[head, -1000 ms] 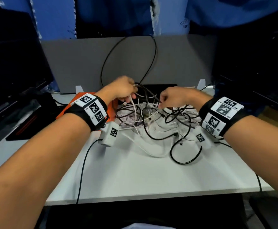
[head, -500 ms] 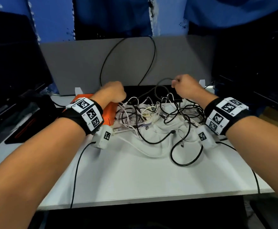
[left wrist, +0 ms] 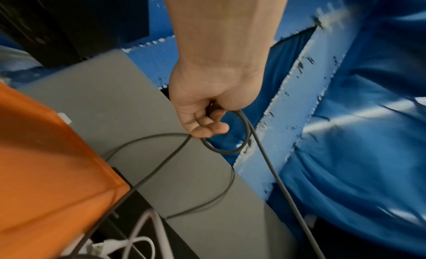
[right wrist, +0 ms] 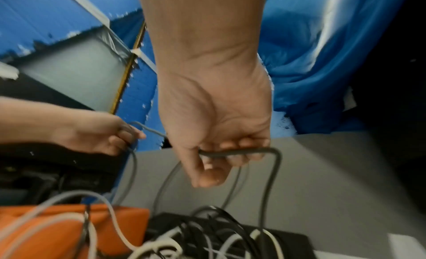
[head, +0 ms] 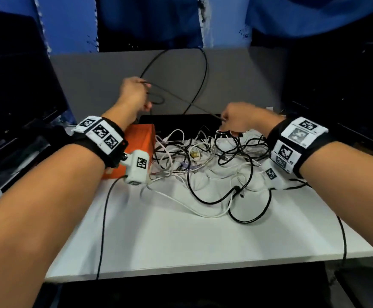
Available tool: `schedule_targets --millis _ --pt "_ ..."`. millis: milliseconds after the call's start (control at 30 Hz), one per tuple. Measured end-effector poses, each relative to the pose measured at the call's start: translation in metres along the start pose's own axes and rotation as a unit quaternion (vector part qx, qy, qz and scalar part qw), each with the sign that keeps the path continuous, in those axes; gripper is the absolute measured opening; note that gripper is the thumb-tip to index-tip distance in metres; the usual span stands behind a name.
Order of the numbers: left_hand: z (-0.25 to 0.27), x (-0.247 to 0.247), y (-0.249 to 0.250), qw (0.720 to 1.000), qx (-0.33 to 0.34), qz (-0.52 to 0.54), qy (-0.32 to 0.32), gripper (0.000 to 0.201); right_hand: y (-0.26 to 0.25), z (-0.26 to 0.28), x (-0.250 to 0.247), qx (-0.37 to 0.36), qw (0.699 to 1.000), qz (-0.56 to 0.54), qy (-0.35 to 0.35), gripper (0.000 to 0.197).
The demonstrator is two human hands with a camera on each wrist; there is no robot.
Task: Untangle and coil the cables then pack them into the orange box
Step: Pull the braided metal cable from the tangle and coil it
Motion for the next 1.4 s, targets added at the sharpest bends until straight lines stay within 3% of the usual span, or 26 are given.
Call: schedule_targets --millis 67,167,233,300,367,433,467,533,567,633,700,733,800,867,900,967,1033,1100,1133,1233,1300,1400 --pt "-0.004 -0.013 -0.007 0.999 -0.001 -0.033 -0.014 0.025 0.02 -0.002 0.004 0.011 0.999 -0.019 0.038 0.031" --pt "0.011 0.009 -0.011 0.973 0.017 -0.139 -0.182 0.02 0.012 0.008 0.012 -0.064 0.984 -0.163 0.001 0.058" --pt "0.025 0.028 -0.012 0.935 0.045 -0.22 -0.273 0.019 -0.009 0.02 0.011 -0.13 0.959 -0.252 -0.023 0.052" --pt "0.039 0.039 -0.008 0.891 0.069 -0.333 -0.3 0.025 -0.024 0.022 0.012 -0.153 0.951 -0.266 -0.036 0.037" --pt "0.05 0.048 0.014 0.842 0.162 -0.444 -0.258 0.034 -0.022 0.01 0.018 -0.111 0.977 -0.176 -0.054 0.023" --pt "0.075 0.06 0.046 0.846 0.25 -0.421 -0.21 0.023 -0.002 -0.008 0.026 -0.014 0.994 -0.077 -0.075 0.034" --pt "0.087 0.069 0.054 0.855 0.264 -0.39 -0.216 0.018 0.01 -0.015 0.026 0.035 0.995 -0.065 -0.074 0.039" --pt "0.113 0.097 0.046 0.856 0.206 -0.35 -0.319 0.011 0.026 -0.025 0.02 0.09 0.991 -0.085 -0.047 0.037" --pt "0.127 0.114 0.035 0.836 0.166 -0.349 -0.389 0.013 0.029 -0.028 0.018 0.098 0.99 -0.099 -0.038 0.037" --pt "0.145 0.144 0.007 0.76 0.152 -0.412 -0.479 0.035 0.022 -0.031 0.018 0.082 0.988 -0.127 -0.039 0.05" --pt "0.144 0.16 -0.02 0.717 0.17 -0.484 -0.472 0.048 0.005 -0.032 0.019 0.046 0.983 -0.175 -0.036 0.066" --pt "0.142 0.167 -0.029 0.716 0.177 -0.496 -0.458 0.048 -0.003 -0.032 0.016 0.022 0.982 -0.189 -0.011 0.067" --pt "0.139 0.172 -0.039 0.725 0.187 -0.506 -0.428 0.031 -0.023 -0.023 -0.002 -0.058 0.972 -0.201 0.103 0.048" --pt "0.134 0.171 -0.039 0.744 0.194 -0.498 -0.401 0.008 -0.042 0.001 -0.02 -0.153 0.933 -0.245 0.215 0.018" --pt "0.131 0.17 -0.036 0.75 0.202 -0.494 -0.39 0.006 -0.05 0.013 -0.023 -0.19 0.914 -0.276 0.229 0.011" --pt "0.127 0.168 -0.033 0.749 0.234 -0.499 -0.367 0.011 -0.065 0.026 -0.011 -0.207 0.907 -0.329 0.162 0.01" --pt "0.13 0.169 -0.041 0.725 0.254 -0.512 -0.385 0.022 -0.073 0.024 0.015 -0.17 0.931 -0.318 0.065 0.015" --pt "0.135 0.171 -0.057 0.688 0.257 -0.533 -0.421 0.034 -0.069 0.017 0.034 -0.124 0.96 -0.25 0.029 0.02" --pt "0.136 0.171 -0.062 0.685 0.257 -0.532 -0.426 0.033 -0.065 0.015 0.04 -0.106 0.969 -0.223 0.014 0.022" --pt "0.123 0.159 -0.059 0.743 0.215 -0.475 -0.419 0.016 -0.051 0.006 0.058 -0.084 0.977 -0.188 -0.054 0.025" --pt "0.106 0.146 -0.041 0.791 0.213 -0.424 -0.387 0.005 -0.044 0.003 0.06 -0.1 0.963 -0.236 -0.076 0.035" --pt "0.077 0.123 -0.006 0.855 0.239 -0.355 -0.294 0.022 -0.033 -0.009 0.044 -0.112 0.935 -0.334 -0.031 0.044"
Point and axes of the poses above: each hand's wrist, its own z-axis away from the middle knuckle, its own x-axis out of the palm, y = z × x, the point moved 8 cm from there along -z, towards the middle knuckle, and after that the axes turned 8 degrees about x, right-handed, at the moved point
